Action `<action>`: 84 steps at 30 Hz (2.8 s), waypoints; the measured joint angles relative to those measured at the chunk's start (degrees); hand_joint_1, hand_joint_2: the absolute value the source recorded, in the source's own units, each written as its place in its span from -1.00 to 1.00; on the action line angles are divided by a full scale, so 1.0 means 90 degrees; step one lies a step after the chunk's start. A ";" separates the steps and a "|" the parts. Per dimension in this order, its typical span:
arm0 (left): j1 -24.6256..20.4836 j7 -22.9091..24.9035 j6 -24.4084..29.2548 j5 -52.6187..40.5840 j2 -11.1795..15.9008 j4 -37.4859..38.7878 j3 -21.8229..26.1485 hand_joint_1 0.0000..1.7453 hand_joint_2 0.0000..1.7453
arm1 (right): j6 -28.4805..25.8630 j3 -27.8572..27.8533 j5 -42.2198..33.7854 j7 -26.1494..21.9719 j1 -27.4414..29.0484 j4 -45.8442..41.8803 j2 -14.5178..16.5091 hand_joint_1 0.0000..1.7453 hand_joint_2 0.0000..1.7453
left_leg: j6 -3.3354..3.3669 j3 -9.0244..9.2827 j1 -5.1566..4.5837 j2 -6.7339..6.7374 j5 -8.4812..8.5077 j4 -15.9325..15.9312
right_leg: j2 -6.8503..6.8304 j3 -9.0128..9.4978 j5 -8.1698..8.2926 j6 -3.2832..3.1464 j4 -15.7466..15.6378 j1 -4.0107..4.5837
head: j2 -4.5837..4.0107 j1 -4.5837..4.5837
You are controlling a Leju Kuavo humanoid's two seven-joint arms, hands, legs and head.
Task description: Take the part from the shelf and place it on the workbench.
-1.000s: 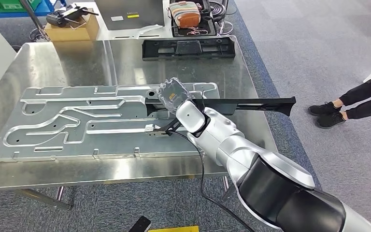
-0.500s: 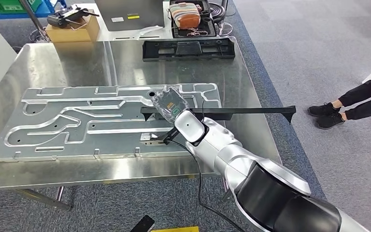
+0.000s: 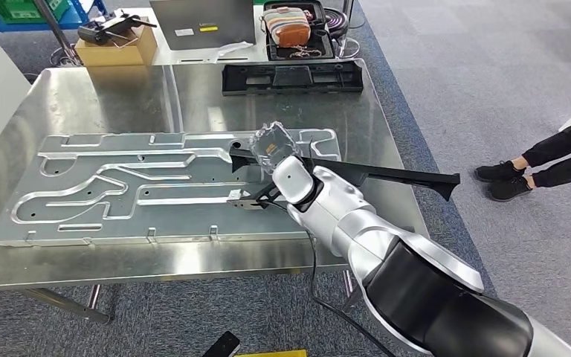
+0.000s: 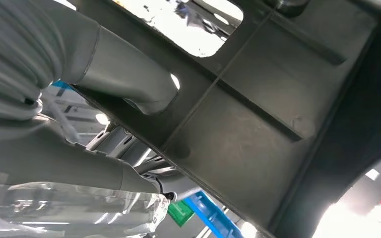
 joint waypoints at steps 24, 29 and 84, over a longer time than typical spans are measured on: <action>0.0134 0.0086 0.0475 0.0269 0.0032 0.0000 -0.0317 -1.00 -1.00 | -0.0520 -0.0390 0.0180 0.0066 0.0048 0.0063 -0.0241 -1.00 -1.00 | 0.0004 0.0081 -0.0006 0.0054 -0.0030 0.0002 | 0.0057 0.0069 -0.0008 -0.0003 -0.0007 -0.0004 | 0.0000 0.0000; 0.0142 0.0084 0.0542 0.0402 0.0035 0.0000 -0.0335 -1.00 -1.00 | -0.0556 -0.0480 0.0280 -0.0060 0.0338 0.0113 -0.0266 -1.00 -1.00 | 0.0004 0.0020 -0.0005 0.0049 0.0006 0.0003 | 0.0047 0.0011 0.0031 0.0001 -0.0001 -0.0003 | -0.0001 0.0000; 0.0052 0.0183 0.0479 0.1241 0.0039 -0.0057 -0.0936 -1.00 -1.00 | -0.1577 -0.1568 0.0751 -0.1037 0.0459 -0.0533 0.0359 -1.00 -1.00 | -0.0005 -0.0053 -0.0005 0.0045 -0.0009 0.0004 | 0.0049 -0.0061 0.0012 -0.0003 0.0004 -0.0006 | 0.0000 0.0000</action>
